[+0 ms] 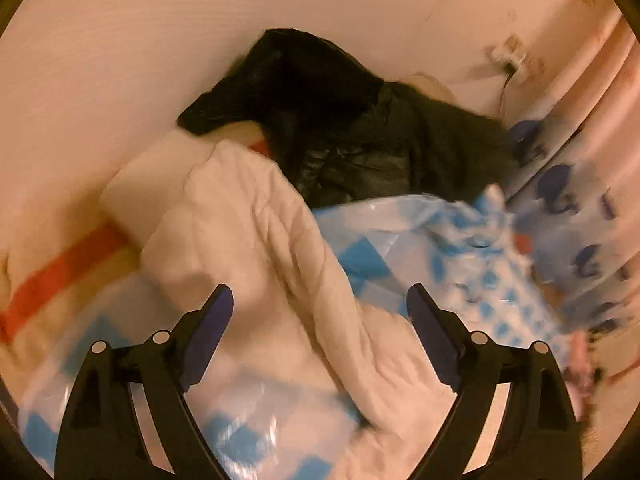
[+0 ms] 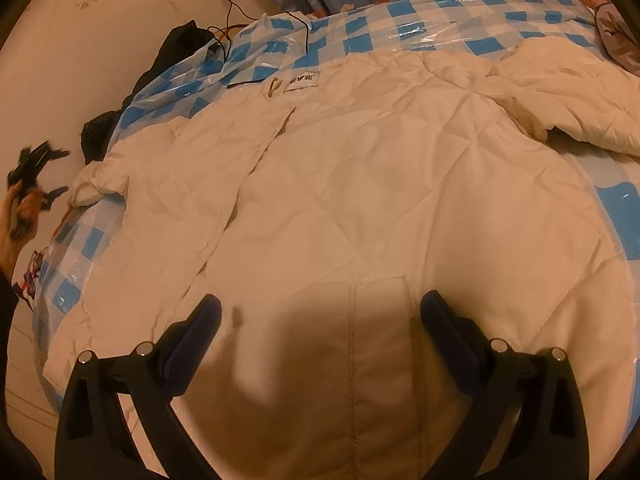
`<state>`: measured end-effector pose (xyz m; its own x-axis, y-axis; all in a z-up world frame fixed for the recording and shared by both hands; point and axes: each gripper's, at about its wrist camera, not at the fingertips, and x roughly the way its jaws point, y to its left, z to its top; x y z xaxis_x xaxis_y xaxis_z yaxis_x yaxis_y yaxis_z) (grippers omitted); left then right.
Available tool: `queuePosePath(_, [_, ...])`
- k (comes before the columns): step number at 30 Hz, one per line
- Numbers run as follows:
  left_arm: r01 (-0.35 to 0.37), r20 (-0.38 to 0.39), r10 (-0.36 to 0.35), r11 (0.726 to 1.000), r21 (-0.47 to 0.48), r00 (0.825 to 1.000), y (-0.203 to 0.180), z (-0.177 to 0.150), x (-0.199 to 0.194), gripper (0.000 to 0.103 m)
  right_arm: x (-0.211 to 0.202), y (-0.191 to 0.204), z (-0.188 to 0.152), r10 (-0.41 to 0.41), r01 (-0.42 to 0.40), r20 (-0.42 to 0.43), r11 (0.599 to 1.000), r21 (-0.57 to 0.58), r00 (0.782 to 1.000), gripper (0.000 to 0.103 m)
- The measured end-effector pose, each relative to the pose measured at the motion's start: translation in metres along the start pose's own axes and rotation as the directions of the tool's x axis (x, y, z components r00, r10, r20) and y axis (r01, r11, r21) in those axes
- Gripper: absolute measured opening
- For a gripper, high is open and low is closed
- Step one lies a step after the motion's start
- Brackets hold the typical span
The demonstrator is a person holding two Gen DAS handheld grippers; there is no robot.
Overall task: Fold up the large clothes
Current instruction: 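Grasp the knit cuff of the other sleeve with the left gripper and lift, then lay the held sleeve across the jacket front and open the left gripper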
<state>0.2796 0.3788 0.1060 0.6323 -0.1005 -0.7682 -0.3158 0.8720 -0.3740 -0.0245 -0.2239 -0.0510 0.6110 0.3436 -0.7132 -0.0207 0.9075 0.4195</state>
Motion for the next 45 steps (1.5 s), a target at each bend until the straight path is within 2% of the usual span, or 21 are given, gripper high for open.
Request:
queuePosePath(3, [-0.191,-0.072,0.196,0.979,0.076,0.978,-0.028,0.004,0.045,0.086,0.003,0.003,-0.001,-0.019,0.019,-0.004,1.000,-0.024,1.000,0.097])
queuePosePath(6, [-0.419,-0.129,0.437,0.896,0.143,0.890,-0.045,0.006,0.103,0.086,0.003,0.004,-0.002,-0.029,0.029,-0.005,0.999,-0.037,1.000,0.097])
queuePosePath(8, [-0.514,-0.096,0.537,0.836,0.192,0.838,-0.051,-0.001,0.121,0.064,0.003,0.004,-0.002,-0.028,0.027,-0.006,0.999,-0.036,1.000,0.097])
queuePosePath(9, [-0.532,-0.061,0.553,0.822,0.204,0.831,-0.054,-0.005,0.124,0.047,0.003,0.003,-0.001,-0.025,0.025,-0.006,0.999,-0.034,1.000,0.097])
queuePosePath(11, [-0.525,-0.005,0.536,0.830,0.189,0.844,-0.058,-0.009,0.118,0.019,0.002,0.003,-0.001,-0.023,0.023,-0.006,0.999,-0.032,1.000,0.097])
queuePosePath(12, [-0.498,0.015,0.503,0.849,0.176,0.864,-0.058,-0.008,0.110,0.014,0.002,0.003,-0.001,-0.022,0.022,-0.007,0.999,-0.032,1.000,0.097])
queuePosePath(13, [-0.418,0.072,0.411,0.895,0.160,0.909,-0.062,-0.008,0.091,0.013,0.002,0.003,-0.001,-0.022,0.022,-0.007,0.999,-0.031,1.000,0.097])
queuePosePath(15, [-0.295,0.222,0.250,0.933,0.204,0.943,-0.074,-0.014,0.049,0.012,0.002,0.002,-0.001,-0.022,0.022,-0.007,0.999,-0.032,1.000,0.097])
queuePosePath(18, [-0.034,0.354,-0.133,0.902,0.429,0.926,-0.089,-0.055,-0.029,0.013,0.001,0.002,0.000,-0.018,0.018,-0.005,0.999,-0.027,1.000,0.097])
queuePosePath(20, [0.010,0.362,-0.201,0.884,0.467,0.910,-0.073,-0.081,-0.052,0.013,0.001,0.002,-0.001,-0.019,0.019,-0.005,0.999,-0.028,1.000,0.097])
queuePosePath(22, [0.008,0.323,-0.157,0.908,0.419,0.933,-0.027,-0.095,-0.040,0.022,0.002,0.001,-0.001,-0.021,0.021,-0.004,0.999,-0.030,1.000,0.097])
queuePosePath(24, [-0.084,0.158,0.039,0.954,0.286,0.987,0.027,-0.095,0.002,0.039,0.002,0.001,-0.001,-0.021,0.021,-0.003,0.999,-0.030,1.000,0.097])
queuePosePath(25, [-0.120,0.074,0.106,0.969,0.218,0.992,0.050,-0.094,0.015,0.045,0.002,0.001,-0.001,-0.020,0.020,-0.003,0.999,-0.030,1.000,0.097])
queuePosePath(26, [-0.015,0.032,0.012,0.996,0.092,0.999,0.081,-0.096,0.017,0.045,0.002,0.001,-0.001,-0.019,0.019,-0.003,0.999,-0.029,1.000,0.097])
queuePosePath(28, [0.055,0.066,-0.053,0.998,-0.029,0.996,0.101,-0.096,-0.005,0.057,0.001,0.000,0.000,-0.017,0.017,-0.003,0.999,-0.028,1.000,0.097])
queuePosePath(34, [-0.230,0.255,0.197,0.967,0.108,0.947,0.069,-0.073,-0.075,0.081,0.001,0.000,0.000,-0.026,0.026,-0.005,0.999,-0.035,1.000,0.097])
queuePosePath(37, [-0.219,0.113,0.212,0.974,0.054,0.971,0.084,-0.033,-0.056,0.086,0.002,0.002,0.000,-0.032,0.032,-0.005,0.999,-0.039,0.999,0.097])
queuePosePath(40, [-0.261,0.000,0.262,0.965,0.028,0.965,0.087,-0.011,-0.033,0.087,0.002,0.004,0.000,-0.041,0.041,-0.005,0.998,-0.046,0.999,0.097])
queuePosePath(41, [-0.290,-0.009,0.291,0.955,0.061,0.957,0.078,-0.007,-0.023,0.087,0.003,0.005,-0.001,-0.044,0.044,-0.005,0.998,-0.049,0.999,0.097])
queuePosePath(43, [-0.213,-0.013,0.216,0.972,0.101,0.976,0.063,-0.006,-0.022,0.035,0.003,0.006,-0.001,-0.050,0.050,-0.005,0.997,-0.055,0.999,0.097])
queuePosePath(45, [-0.197,0.039,0.194,0.973,0.124,0.980,0.048,-0.005,-0.036,0.016,0.004,0.007,-0.001,-0.053,0.053,-0.004,0.997,-0.058,0.999,0.097])
